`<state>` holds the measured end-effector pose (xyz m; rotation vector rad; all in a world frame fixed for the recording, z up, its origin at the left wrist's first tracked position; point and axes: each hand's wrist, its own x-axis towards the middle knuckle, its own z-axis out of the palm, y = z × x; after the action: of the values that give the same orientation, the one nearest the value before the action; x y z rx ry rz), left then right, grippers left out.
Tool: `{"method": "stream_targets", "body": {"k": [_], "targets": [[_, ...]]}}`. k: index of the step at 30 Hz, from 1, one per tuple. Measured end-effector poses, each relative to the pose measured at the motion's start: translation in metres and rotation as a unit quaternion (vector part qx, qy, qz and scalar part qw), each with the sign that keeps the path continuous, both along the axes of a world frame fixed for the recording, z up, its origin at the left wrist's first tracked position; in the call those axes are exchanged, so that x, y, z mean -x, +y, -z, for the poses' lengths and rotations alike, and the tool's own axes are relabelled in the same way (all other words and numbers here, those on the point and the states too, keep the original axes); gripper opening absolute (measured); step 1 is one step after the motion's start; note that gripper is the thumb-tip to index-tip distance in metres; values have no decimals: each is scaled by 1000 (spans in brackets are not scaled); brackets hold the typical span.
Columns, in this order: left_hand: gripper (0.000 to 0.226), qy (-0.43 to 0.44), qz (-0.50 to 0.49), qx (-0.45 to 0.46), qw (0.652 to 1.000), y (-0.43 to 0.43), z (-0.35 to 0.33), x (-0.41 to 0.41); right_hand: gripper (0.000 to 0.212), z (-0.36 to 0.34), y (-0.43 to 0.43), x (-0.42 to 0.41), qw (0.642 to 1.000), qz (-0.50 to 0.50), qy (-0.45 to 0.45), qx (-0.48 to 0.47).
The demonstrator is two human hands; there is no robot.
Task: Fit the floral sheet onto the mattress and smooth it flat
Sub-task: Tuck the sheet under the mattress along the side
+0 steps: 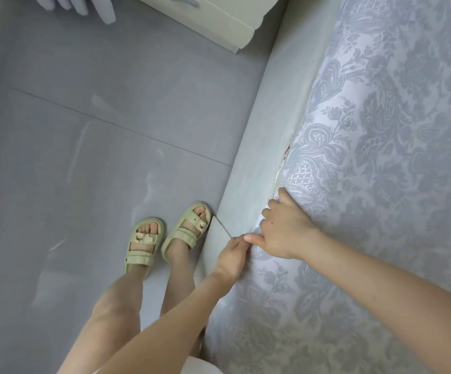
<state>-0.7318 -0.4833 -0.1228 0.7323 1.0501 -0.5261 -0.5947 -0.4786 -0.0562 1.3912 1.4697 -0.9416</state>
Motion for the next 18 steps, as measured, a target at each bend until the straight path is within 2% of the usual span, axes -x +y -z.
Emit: {"method": "stream_targets", "body": {"k": [5,8,10,14,18], "targets": [[39,-23,-73,51,996,-4,-5,20,76,26,22,5,994,68,-31,83],[40,-19,-98,68,993,-12,-3,29,78,34,23,8,988,53,-59,136],[42,-57,-74,85,992,-16,-4,30,78,33,20,12,984,40,-59,161],[52,-118,11,136,984,-25,-8,10,83,15,13,2,988,46,-47,142],[66,-79,31,199,976,-36,11,3,84,22,10,3,987,53,-49,142]]}}
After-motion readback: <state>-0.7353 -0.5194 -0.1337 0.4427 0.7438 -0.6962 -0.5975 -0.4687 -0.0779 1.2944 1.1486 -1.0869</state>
